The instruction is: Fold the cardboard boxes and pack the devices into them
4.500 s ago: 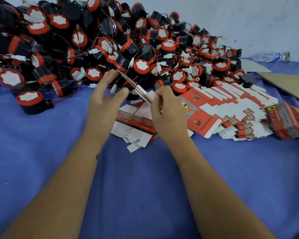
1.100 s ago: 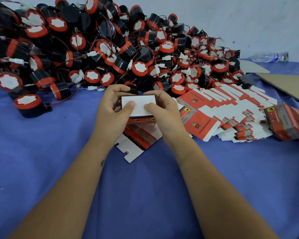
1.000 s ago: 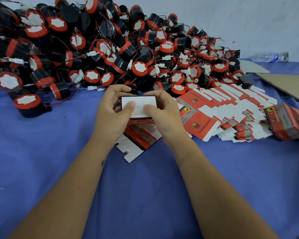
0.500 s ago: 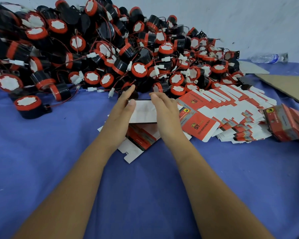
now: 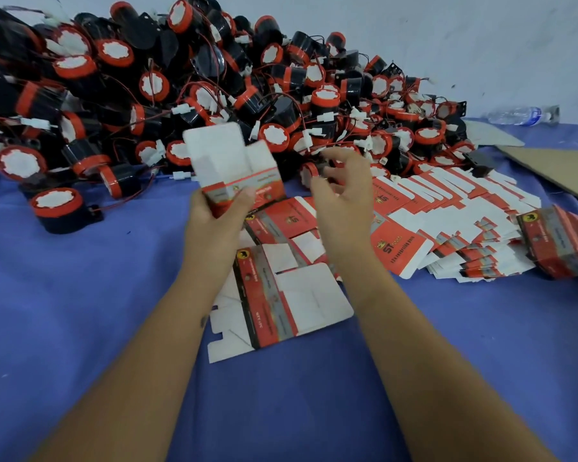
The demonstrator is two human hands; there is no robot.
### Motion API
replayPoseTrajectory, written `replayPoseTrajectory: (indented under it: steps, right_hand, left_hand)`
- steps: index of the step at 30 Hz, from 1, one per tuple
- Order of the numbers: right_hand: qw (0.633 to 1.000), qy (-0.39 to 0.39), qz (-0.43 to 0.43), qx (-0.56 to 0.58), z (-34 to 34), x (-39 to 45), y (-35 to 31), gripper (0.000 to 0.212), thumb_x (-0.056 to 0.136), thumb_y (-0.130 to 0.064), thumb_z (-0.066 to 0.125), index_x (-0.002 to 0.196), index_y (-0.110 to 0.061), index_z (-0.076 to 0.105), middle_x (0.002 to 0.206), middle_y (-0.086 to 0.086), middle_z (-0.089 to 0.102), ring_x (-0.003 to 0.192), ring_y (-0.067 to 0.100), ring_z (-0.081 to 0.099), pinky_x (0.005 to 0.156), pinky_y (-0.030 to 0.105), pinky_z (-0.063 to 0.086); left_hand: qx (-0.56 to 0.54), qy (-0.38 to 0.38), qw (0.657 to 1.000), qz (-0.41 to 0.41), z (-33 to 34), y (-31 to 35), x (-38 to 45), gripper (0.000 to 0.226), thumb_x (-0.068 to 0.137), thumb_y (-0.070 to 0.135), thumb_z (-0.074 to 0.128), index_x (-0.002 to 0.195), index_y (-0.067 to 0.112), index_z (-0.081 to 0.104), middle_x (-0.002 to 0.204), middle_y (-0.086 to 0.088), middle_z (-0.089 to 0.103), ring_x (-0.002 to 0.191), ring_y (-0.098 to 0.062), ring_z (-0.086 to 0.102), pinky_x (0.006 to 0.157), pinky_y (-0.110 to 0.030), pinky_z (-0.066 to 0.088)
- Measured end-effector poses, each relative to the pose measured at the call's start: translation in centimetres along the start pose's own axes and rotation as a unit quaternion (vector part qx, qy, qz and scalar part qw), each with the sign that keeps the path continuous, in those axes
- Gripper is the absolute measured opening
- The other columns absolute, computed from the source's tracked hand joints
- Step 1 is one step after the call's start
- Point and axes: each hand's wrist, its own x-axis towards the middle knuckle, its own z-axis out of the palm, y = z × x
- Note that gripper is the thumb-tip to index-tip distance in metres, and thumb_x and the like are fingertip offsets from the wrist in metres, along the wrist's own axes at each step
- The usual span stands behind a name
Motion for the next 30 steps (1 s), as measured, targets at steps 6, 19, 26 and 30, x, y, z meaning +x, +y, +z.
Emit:
replayPoseTrajectory:
  steps: [6, 19, 26, 30]
  right_hand:
    - [0.971, -0.119, 0.046, -0.201, 0.1, 6.1, 3.5, 0.045, 0.089, 0.006, 0.047, 0.130, -0.011, 0.057, 0.123, 0.007, 0.052, 0.110, 0.020, 0.051, 0.082, 0.019, 0.044]
    - [0.800, -0.250, -0.069, -0.541, 2.0, 9.9, 7.4, 0.067, 0.089, -0.004, 0.054, 0.149, -0.025, 0.035, 0.146, 0.004, 0.038, 0.131, 0.030, 0.029, 0.104, 0.039, 0.031]
    - [0.987, -0.080, 0.068, -0.125, 0.8, 7.6, 3.9, 0.026, 0.082, -0.039, 0.075, 0.102, -0.024, 0.067, 0.094, -0.014, 0.065, 0.087, -0.005, 0.059, 0.069, 0.011, 0.045]
    - [0.973, 0.040, 0.186, 0.128, -1.1, 4.4, 1.4, 0.027, 0.090, -0.043, 0.066, 0.103, -0.019, 0.068, 0.100, 0.004, 0.070, 0.082, 0.011, 0.065, 0.067, 0.021, 0.051]
  left_hand:
    - [-0.008, 0.060, 0.998, 0.009, -0.2, 0.1, 0.5, 0.031, 0.086, 0.033, 0.075, 0.103, 0.035, 0.049, 0.103, 0.017, 0.065, 0.083, 0.014, 0.063, 0.064, -0.010, 0.048]
    - [0.009, 0.005, 0.999, -0.049, 0.3, -0.7, 1.0, 0.029, 0.087, 0.046, 0.069, 0.107, 0.038, 0.049, 0.102, 0.020, 0.067, 0.094, -0.001, 0.069, 0.081, -0.033, 0.057]
    - [0.012, -0.004, 0.999, -0.037, 0.2, -0.5, 1.1, 0.032, 0.087, 0.041, 0.071, 0.110, 0.036, 0.048, 0.104, 0.020, 0.066, 0.087, 0.010, 0.065, 0.060, -0.011, 0.050]
    - [0.012, 0.009, 1.000, -0.015, 0.1, 0.1, 1.0, 0.032, 0.087, 0.034, 0.073, 0.109, 0.034, 0.049, 0.106, 0.016, 0.066, 0.085, 0.011, 0.065, 0.060, -0.008, 0.049]
